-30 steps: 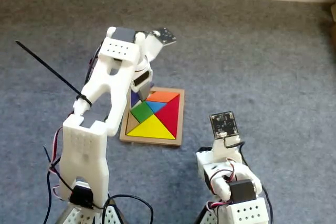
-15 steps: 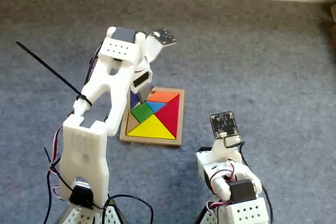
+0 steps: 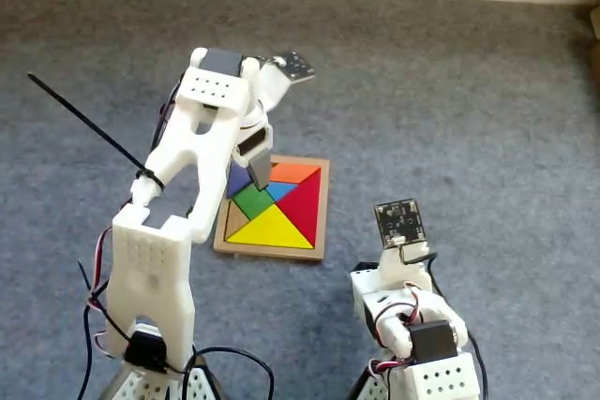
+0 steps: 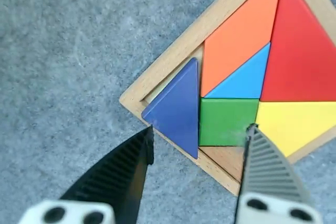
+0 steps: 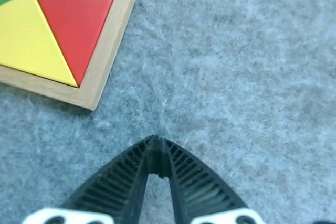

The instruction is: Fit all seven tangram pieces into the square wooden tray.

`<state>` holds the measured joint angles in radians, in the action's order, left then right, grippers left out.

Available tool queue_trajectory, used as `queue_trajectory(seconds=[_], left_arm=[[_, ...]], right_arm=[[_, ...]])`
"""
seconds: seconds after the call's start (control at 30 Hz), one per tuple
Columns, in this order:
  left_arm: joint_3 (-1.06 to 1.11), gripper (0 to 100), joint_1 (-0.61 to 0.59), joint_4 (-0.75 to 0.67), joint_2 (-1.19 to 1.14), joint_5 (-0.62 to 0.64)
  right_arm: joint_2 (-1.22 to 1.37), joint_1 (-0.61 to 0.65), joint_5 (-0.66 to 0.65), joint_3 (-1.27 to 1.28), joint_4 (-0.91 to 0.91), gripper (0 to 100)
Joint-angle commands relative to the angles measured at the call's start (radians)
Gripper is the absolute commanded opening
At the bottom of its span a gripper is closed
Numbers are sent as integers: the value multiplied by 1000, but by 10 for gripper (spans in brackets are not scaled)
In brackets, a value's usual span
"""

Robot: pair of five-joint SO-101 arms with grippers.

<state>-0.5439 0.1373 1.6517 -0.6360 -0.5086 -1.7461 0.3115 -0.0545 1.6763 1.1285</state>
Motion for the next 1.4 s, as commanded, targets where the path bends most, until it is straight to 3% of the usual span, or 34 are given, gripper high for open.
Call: queue_trajectory(seconds=[0.0, 0.27, 0.47, 0.97, 1.37], left_arm=[[-48, 274, -10, 0, 16, -5], [-163, 274, -99, 0, 5, -5], [-105, 274, -125, -2, 4, -8], [259, 274, -122, -350, 4, -3], [272, 271, -91, -362, 7, -2]], right_arm=[[-16, 2, 9, 148, 7, 6], [-16, 2, 9, 148, 7, 6], [-16, 2, 9, 148, 7, 6], [-16, 2, 9, 148, 7, 6], [-16, 2, 11, 148, 7, 6]])
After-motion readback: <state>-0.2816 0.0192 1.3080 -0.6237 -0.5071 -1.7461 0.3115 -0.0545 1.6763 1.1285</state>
